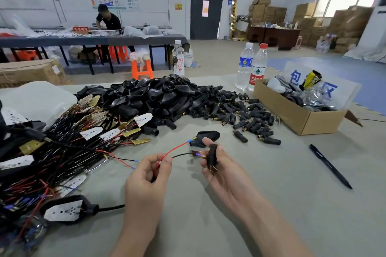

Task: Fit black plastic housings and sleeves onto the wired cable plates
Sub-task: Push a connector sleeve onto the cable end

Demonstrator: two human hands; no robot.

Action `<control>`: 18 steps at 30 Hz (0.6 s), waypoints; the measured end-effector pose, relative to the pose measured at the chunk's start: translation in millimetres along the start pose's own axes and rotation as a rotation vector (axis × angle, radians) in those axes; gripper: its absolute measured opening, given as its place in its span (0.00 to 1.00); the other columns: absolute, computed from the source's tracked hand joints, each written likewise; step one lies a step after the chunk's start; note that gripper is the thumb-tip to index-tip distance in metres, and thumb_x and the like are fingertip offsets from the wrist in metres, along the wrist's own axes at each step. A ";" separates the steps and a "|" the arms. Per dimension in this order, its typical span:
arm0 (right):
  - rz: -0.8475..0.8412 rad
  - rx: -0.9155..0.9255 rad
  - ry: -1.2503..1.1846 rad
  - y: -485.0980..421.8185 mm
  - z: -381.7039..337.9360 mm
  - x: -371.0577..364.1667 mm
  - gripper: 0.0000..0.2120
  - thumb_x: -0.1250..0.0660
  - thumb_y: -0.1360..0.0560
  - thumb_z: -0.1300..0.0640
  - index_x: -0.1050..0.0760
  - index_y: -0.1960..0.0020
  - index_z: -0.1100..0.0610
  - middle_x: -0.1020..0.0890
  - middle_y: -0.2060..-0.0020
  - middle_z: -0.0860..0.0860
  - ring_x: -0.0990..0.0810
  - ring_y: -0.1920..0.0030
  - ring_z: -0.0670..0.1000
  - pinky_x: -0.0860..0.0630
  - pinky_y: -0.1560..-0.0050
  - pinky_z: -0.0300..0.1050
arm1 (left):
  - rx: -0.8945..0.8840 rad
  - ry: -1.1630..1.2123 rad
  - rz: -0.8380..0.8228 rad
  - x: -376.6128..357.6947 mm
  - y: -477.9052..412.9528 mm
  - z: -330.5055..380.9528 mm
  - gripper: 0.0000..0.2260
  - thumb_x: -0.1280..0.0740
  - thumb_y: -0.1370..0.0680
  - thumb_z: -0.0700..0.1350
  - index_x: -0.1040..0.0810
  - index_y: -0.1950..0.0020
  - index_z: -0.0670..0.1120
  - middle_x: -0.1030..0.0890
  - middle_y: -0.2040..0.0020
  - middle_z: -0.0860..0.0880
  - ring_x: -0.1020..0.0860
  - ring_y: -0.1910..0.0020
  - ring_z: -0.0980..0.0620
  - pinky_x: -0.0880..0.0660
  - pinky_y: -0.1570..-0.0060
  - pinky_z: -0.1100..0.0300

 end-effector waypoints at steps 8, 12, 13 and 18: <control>-0.033 0.009 0.119 2.1 0.0 -4.4 0.18 0.29 0.32 0.58 0.19 0.44 0.62 0.18 0.53 0.59 0.21 0.64 0.48 0.26 0.68 0.35 | -0.048 0.001 0.048 7.5 0.6 4.4 0.07 0.31 0.28 0.58 0.18 0.55 0.59 0.24 0.68 0.55 0.29 0.69 0.60 0.33 0.70 0.72; -0.034 0.005 0.112 2.8 -2.6 -2.3 0.17 0.28 0.33 0.59 0.18 0.45 0.63 0.17 0.58 0.55 0.22 0.67 0.45 0.26 0.69 0.33 | -0.050 -0.008 0.081 11.6 -0.9 3.4 0.05 0.32 0.26 0.57 0.19 0.55 0.59 0.24 0.70 0.57 0.30 0.70 0.62 0.34 0.70 0.73; -0.038 0.007 0.113 2.9 -3.0 -2.1 0.17 0.27 0.33 0.59 0.18 0.45 0.63 0.17 0.59 0.54 0.22 0.67 0.45 0.26 0.68 0.33 | -0.047 -0.017 0.084 11.8 -1.3 2.9 0.05 0.32 0.27 0.57 0.19 0.55 0.59 0.24 0.70 0.57 0.30 0.70 0.62 0.34 0.70 0.73; -0.046 0.019 0.132 2.3 -3.7 -2.9 0.16 0.27 0.33 0.60 0.18 0.46 0.62 0.18 0.61 0.52 0.23 0.68 0.45 0.26 0.68 0.33 | -0.050 -0.061 0.080 10.5 -1.5 -0.1 0.03 0.31 0.25 0.55 0.19 0.54 0.58 0.26 0.70 0.56 0.31 0.70 0.61 0.34 0.71 0.72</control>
Point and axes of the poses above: each hand's wrist, its own y-axis away from the middle knuckle, its own x-axis out of the back of the hand, z = x × y, the point moved 7 cm from there along -y, towards the middle knuckle
